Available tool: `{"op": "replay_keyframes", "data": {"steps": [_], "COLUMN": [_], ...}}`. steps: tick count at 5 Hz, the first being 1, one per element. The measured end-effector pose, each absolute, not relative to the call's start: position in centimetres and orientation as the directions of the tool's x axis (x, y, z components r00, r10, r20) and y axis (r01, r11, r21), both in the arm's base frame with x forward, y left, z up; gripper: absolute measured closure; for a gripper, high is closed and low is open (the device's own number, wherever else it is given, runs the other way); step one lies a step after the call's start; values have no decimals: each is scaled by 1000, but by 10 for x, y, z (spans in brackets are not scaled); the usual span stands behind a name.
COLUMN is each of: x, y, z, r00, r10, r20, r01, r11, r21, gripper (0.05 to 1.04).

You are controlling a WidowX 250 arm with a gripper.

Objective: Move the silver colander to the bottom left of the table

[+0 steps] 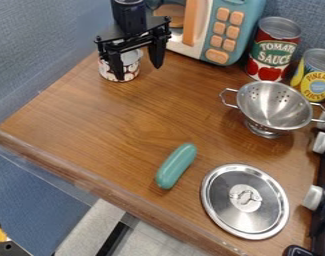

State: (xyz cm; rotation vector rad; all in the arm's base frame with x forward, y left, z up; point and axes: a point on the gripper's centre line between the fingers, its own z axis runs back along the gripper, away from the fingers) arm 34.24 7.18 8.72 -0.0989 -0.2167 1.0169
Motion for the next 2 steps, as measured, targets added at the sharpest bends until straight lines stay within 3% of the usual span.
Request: {"op": "replay_keyframes", "data": {"steps": [2], "x": [334], "y": [55], "z": [78], "r00": [561], "r10": [817], "r20": [134], "r01": [-813], "r11": [574], "r21": [-99], "gripper": [83]}}
